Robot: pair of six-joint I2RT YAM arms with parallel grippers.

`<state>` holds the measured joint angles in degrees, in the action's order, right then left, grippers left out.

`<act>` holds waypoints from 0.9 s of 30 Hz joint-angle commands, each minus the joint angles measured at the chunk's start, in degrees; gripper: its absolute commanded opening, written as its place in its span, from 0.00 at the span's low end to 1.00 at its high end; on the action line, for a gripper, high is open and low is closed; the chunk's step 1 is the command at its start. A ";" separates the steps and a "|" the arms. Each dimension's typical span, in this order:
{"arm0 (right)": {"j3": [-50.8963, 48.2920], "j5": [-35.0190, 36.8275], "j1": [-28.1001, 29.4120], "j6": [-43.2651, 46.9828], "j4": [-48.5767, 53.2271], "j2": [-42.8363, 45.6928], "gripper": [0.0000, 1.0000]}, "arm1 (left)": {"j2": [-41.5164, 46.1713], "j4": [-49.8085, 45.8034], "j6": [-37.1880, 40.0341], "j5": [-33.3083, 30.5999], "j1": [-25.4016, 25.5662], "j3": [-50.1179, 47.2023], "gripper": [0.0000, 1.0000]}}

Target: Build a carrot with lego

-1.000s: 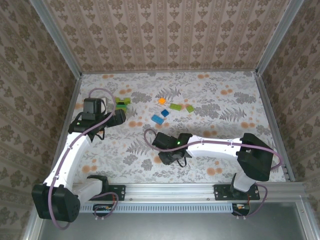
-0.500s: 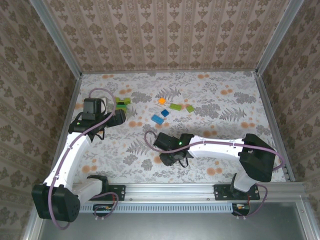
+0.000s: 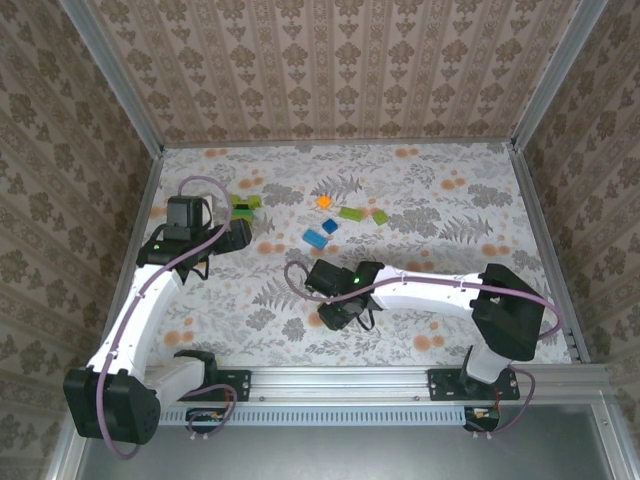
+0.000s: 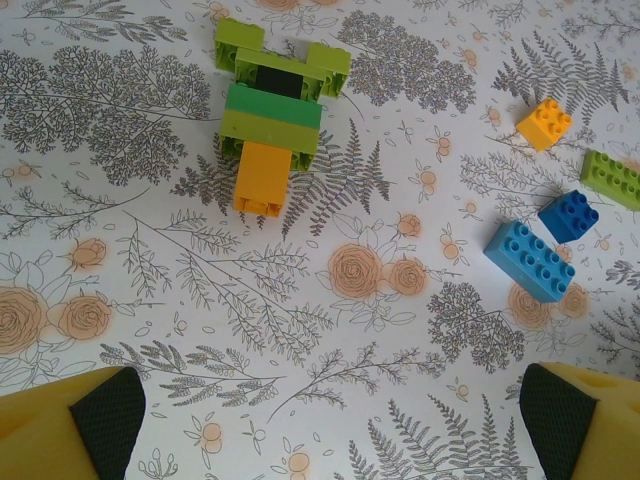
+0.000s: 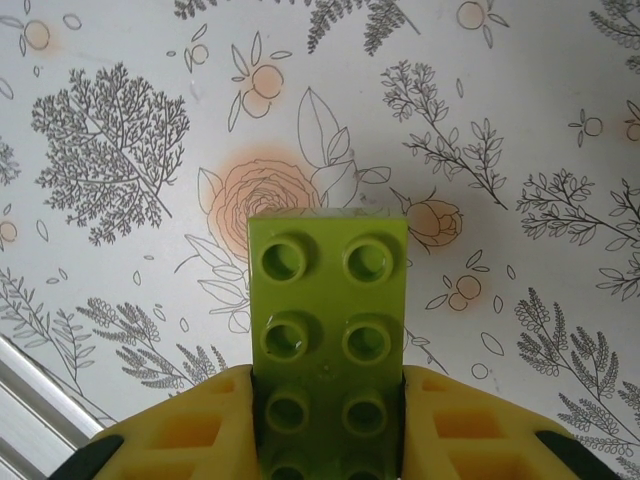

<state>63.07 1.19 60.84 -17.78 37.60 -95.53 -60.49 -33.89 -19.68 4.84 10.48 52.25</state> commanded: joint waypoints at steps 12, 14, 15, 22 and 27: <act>-4.34 -11.27 -0.02 6.38 11.88 -5.80 0.29 | 1.25 -0.04 1.03 -0.18 0.33 0.43 1.00; -4.34 -11.80 -0.02 6.29 12.10 -6.08 0.29 | 1.16 0.00 1.01 0.03 0.33 0.49 1.00; -4.25 -12.04 -0.02 6.27 12.21 -6.16 0.29 | 1.16 -0.03 0.96 0.08 0.24 0.62 1.00; -5.72 -14.01 -0.02 5.32 11.46 -5.88 0.28 | 1.85 0.14 0.88 0.17 0.24 0.30 1.00; -6.05 -13.80 -0.02 4.60 12.35 -4.00 0.28 | 1.95 0.32 0.88 0.35 0.18 0.36 1.00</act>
<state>62.43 -9.02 59.83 -12.16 38.89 -95.04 -59.46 -33.82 -19.66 4.89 10.48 52.25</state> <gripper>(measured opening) 0.303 0.994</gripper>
